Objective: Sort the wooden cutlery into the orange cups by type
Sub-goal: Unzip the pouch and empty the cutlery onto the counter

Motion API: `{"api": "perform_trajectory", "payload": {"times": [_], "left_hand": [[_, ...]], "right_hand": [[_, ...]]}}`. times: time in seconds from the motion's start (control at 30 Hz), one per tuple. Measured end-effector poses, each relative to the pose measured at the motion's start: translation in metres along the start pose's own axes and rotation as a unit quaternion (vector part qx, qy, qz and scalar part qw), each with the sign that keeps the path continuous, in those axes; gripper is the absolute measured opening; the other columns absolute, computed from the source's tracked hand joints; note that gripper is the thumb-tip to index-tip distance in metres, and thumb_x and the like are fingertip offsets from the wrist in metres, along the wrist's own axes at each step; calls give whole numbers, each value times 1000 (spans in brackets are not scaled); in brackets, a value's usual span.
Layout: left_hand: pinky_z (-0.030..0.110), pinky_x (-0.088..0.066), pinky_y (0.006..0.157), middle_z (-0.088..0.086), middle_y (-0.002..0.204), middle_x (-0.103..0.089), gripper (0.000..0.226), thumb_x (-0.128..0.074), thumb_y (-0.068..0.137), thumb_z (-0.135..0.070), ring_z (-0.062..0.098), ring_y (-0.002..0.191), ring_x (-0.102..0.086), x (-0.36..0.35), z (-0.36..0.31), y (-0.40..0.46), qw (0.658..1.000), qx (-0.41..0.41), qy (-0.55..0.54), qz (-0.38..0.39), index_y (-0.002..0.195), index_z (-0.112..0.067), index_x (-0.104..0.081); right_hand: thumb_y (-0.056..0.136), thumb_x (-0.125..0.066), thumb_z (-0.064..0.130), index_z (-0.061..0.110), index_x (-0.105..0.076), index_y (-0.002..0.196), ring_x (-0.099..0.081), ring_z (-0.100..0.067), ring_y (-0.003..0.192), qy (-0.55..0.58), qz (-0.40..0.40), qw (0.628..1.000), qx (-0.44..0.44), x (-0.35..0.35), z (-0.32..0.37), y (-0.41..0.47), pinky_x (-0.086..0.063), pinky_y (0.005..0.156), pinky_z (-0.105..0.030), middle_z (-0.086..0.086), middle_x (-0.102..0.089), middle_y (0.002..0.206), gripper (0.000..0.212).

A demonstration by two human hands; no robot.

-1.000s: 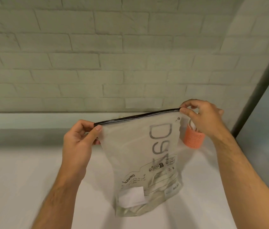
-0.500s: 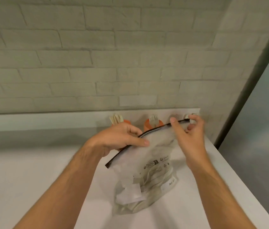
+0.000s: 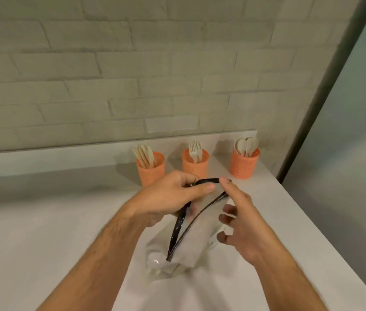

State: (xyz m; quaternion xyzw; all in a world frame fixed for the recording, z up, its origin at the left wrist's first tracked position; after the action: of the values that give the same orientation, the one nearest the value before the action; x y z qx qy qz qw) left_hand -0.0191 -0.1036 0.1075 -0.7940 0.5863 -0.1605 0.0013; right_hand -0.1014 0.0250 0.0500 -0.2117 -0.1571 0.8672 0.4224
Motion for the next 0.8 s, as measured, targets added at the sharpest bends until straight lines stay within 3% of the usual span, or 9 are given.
{"api": "perform_trajectory", "payload": {"times": [0.17,0.27,0.37,0.43,0.53,0.6,0.67,0.73,0.8], "left_hand": [[33,-53,64,4,81,-73,22,-62,95,-34,11,67,-62,5,20,1,998,31,47,-26,91,-17,-74],[34,-59,74,10,102,-75,21,-56,98,-16,18,83,-70,6,35,-1,985,87,-149,-7,110,-10,-72],[40,-60,77,20,107,-72,29,-56,86,-4,26,89,-73,9,46,0,922,110,-371,-2,112,4,-67],[43,-63,65,24,97,-72,30,-60,75,5,28,79,-75,15,52,1,868,122,-481,-2,105,9,-66],[40,-61,79,25,101,-66,69,-82,50,17,19,82,-67,25,60,5,786,118,-606,-4,115,19,-59],[40,-55,93,22,115,-68,48,-75,73,-7,21,97,-68,28,53,2,819,99,-565,9,117,9,-66],[38,-61,81,19,109,-73,29,-68,78,-14,27,96,-72,31,47,-3,913,76,-399,-48,104,-3,-76],[33,-60,72,16,105,-74,49,-81,64,-3,26,94,-71,35,48,-6,979,71,-174,-83,111,-10,-69],[35,-58,66,12,98,-69,58,-86,66,-4,21,85,-68,39,54,-7,988,113,47,-99,116,-16,-60]], "right_hand": [[84,-69,18,11,-57,131,-67,-41,102,95,94,984,-118,5,-21,8,-59,80,-56,-25,-63,120,49],[83,-50,-8,-5,-57,131,-69,-40,104,202,141,953,-174,4,-40,11,-58,83,-56,-24,-67,118,48],[61,-55,-28,-19,-53,129,-61,-48,115,294,174,923,-179,4,-46,17,-55,75,-64,-34,-61,124,69],[43,-59,-36,-24,-63,108,-71,-50,89,340,210,901,-172,5,-43,21,-56,62,-66,-34,-66,107,66],[56,-51,-26,-21,-67,106,-73,-46,87,335,212,902,-171,6,-36,24,-60,59,-55,-32,-68,112,53],[51,-60,-19,-15,-61,124,-65,-42,114,315,230,905,-171,8,-31,26,-58,83,-57,-30,-61,130,72],[68,-56,1,-7,-60,131,-57,-34,127,271,263,909,-177,8,-23,24,-44,107,-57,-25,-58,137,63],[83,-61,20,3,-70,121,-67,-29,112,145,253,943,-161,10,-16,28,-45,106,-51,-19,-67,126,43],[82,-72,39,12,-79,107,-69,-22,97,-14,208,968,-142,10,-14,36,-51,101,-41,-8,-76,106,37]]}}
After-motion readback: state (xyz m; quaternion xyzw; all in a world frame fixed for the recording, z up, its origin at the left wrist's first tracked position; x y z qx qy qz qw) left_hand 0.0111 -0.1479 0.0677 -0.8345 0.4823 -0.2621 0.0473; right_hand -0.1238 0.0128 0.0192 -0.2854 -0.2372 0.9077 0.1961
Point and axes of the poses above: each hand's wrist, its own y-axis towards the middle knuckle, its own x-axis out of the back of the hand, z = x × y, the point moved 3 cm from there along y, towards the middle knuckle
